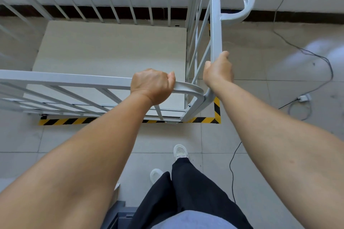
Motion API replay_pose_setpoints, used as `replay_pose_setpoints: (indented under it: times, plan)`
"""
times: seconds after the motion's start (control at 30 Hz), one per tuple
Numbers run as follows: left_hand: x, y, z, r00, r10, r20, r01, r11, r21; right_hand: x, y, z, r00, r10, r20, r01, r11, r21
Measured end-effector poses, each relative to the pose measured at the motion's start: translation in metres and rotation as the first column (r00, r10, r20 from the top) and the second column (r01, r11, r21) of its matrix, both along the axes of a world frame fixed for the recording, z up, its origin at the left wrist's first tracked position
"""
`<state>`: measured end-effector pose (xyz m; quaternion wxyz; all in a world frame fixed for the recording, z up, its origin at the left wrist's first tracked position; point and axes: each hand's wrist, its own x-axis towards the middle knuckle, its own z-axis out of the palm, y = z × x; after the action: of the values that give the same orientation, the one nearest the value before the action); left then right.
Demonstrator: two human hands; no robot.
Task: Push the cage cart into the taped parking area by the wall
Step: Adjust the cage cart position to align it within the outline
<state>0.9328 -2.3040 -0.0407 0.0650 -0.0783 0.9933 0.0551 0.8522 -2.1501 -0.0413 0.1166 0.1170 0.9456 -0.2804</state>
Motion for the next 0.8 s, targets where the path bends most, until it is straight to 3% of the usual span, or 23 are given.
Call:
replay_pose_setpoints:
  times: [0.8]
  plan:
    - [-0.058, 0.054, 0.002, 0.999, 0.051, 0.003, -0.051, 0.989, 0.137, -0.067, 0.044, -0.004, 0.996, 0.026, -0.086, -0.024, 0.999, 0.026]
